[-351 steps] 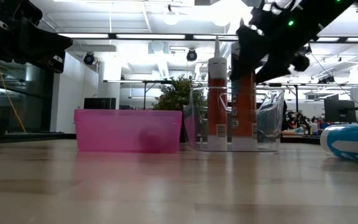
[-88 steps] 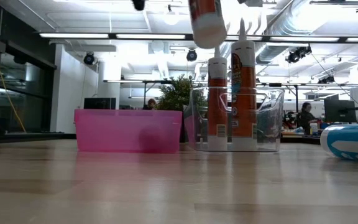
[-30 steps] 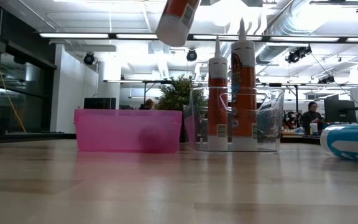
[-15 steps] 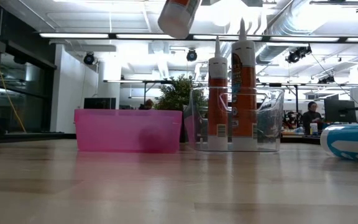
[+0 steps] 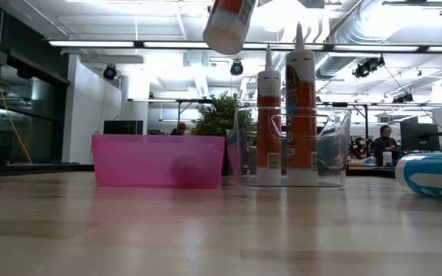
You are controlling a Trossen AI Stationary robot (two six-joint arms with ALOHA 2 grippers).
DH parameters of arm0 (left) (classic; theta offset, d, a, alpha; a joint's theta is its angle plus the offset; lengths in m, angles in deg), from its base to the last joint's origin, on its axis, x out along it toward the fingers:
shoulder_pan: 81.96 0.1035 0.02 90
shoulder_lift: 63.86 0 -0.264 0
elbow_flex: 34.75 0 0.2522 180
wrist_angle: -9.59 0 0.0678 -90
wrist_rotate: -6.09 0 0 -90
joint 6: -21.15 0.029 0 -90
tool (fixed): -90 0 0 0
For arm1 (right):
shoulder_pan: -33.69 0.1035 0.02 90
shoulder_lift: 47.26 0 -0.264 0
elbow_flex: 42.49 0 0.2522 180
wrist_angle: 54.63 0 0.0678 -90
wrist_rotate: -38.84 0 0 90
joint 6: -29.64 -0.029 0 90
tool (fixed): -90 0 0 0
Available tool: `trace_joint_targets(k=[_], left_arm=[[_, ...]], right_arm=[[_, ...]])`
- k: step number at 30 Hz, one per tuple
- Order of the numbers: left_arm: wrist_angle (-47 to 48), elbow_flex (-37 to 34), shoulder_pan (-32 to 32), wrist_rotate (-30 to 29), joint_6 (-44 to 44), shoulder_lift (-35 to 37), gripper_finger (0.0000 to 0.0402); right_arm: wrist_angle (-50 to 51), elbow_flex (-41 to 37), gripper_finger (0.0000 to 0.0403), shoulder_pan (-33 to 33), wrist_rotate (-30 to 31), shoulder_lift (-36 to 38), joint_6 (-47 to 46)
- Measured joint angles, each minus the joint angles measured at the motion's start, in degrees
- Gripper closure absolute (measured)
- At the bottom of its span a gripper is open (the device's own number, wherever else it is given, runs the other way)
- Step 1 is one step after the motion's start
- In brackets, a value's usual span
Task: Pick & place silicon tubes, Sealant and Lysol wipes
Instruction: Put the orange sealant into the transparent bin
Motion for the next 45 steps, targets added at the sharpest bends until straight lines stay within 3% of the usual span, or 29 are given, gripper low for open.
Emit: trace_joint_targets(k=[22, 30, 39, 45], left_arm=[[-0.3, -0.1, 0.0, 0.2, 0.5, -0.2, 0.0209], [0.2, -0.1, 0.0, -2.7, 0.4, 0.4, 0.0209], [0.2, -0.1, 0.0, -4.8, 1.5, 0.4, 0.0209], [0.5, -0.1, -0.1, -5.0, 1.9, 0.4, 0.0209]], right_arm=[[5.6, 0.0, 0.0212, 0.0, -0.4, -0.1, -1.9], [7.7, 0.0, 0.0156, -0.1, 0.7, -0.3, -1.8], [11.1, 0.0, 0.0166, -0.1, 1.8, -0.3, -4.7], [12.3, 0.0, 0.0166, 0.0, -1.1, -0.2, -6.7]])
